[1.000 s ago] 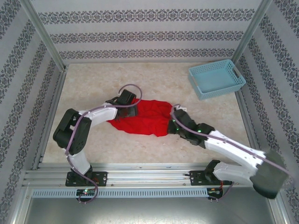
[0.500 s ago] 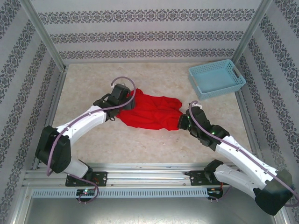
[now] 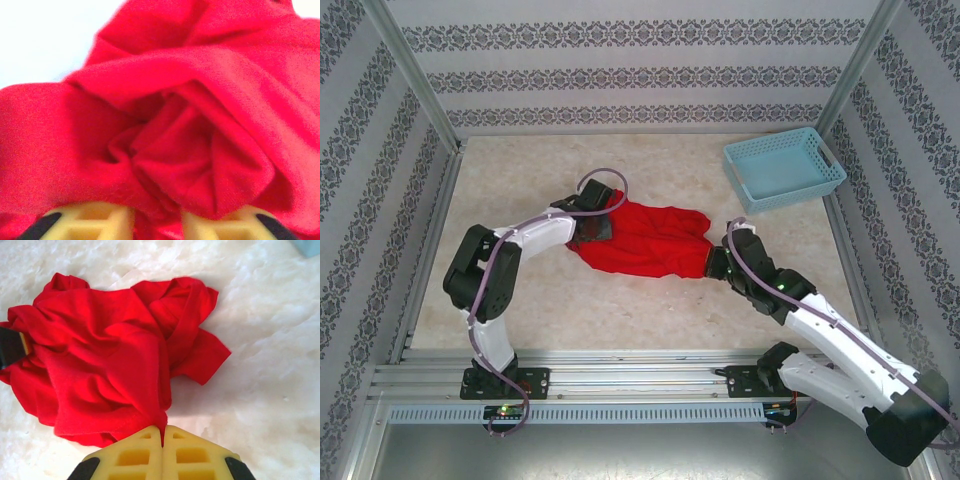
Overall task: Fold the inside-out t-shirt
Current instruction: Turn over the T-shirt at the center of the table.
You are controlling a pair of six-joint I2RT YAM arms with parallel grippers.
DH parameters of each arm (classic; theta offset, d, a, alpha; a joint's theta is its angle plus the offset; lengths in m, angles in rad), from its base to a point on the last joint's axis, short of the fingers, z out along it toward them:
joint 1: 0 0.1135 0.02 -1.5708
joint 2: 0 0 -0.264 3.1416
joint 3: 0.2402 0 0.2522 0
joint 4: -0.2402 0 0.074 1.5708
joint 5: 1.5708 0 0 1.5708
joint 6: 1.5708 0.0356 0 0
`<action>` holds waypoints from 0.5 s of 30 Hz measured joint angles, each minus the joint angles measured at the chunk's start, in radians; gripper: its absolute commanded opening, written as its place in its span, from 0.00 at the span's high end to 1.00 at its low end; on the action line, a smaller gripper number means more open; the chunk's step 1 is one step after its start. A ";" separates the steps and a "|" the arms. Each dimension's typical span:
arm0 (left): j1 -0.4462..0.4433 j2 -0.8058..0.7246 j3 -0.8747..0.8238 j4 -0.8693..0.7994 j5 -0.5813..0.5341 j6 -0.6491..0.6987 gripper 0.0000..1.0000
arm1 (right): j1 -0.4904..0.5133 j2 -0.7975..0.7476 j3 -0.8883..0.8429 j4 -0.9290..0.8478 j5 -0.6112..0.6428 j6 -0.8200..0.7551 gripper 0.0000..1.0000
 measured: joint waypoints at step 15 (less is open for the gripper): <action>0.013 -0.531 0.107 0.005 -0.072 0.106 0.91 | -0.060 -0.048 0.440 -0.087 0.003 -0.179 1.00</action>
